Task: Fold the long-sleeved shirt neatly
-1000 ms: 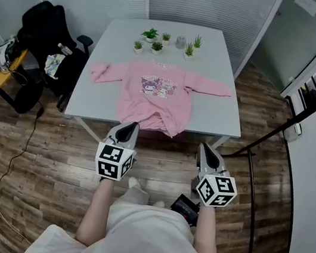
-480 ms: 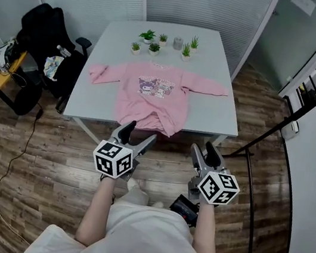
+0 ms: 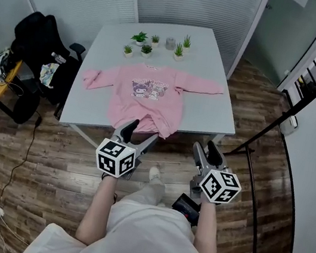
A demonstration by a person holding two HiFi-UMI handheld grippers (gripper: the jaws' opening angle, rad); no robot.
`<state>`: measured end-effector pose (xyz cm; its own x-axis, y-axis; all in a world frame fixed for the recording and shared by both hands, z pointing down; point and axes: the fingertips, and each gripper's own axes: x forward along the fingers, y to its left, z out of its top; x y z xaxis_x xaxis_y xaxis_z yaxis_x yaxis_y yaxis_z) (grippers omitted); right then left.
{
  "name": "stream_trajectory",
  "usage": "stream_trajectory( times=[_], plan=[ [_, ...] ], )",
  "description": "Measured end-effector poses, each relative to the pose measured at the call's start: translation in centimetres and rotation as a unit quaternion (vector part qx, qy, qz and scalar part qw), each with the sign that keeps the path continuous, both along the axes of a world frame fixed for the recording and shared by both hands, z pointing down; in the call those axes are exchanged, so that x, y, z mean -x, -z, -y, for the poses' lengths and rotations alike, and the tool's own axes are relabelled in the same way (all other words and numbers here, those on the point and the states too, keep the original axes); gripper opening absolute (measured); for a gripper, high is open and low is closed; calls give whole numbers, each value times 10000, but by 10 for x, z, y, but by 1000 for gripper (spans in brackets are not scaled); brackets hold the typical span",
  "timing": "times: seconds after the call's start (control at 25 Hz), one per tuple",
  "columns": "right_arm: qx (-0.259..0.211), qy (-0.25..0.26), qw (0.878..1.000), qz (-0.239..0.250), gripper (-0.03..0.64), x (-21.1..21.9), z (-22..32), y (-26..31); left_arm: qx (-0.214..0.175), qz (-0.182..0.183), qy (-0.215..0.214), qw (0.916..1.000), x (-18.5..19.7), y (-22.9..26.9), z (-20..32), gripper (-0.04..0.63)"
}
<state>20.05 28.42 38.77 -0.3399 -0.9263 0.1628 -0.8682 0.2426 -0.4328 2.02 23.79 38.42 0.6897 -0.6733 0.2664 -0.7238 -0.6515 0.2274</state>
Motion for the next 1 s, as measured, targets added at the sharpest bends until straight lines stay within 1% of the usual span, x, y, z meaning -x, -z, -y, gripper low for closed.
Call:
stream_trajectory(
  times=[0.16,0.32,0.6,0.8,0.92,1.0],
  plan=[
    [106,-182,9998,-54,230,-23,16,-11,-8,88,-85,9999,-18,-9,27,323],
    [256,-336,9991,-79,229,-48,48,-24,113,107,-164,9997,-41,-23,69,316],
    [564,-486,9971,-176,229,-91,140,-43,380,129,-403,9984,-89,-44,164,314],
    [726,-518,9958,-225,230,-107,202,-49,561,105,-442,9974,-107,-53,228,314],
    [853,-527,9947,-218,230,-116,231,-58,640,47,-502,9967,-117,-59,255,316],
    [931,-537,9940,-203,230,-120,249,-65,696,70,-541,9961,-123,-65,270,314]
  ],
)
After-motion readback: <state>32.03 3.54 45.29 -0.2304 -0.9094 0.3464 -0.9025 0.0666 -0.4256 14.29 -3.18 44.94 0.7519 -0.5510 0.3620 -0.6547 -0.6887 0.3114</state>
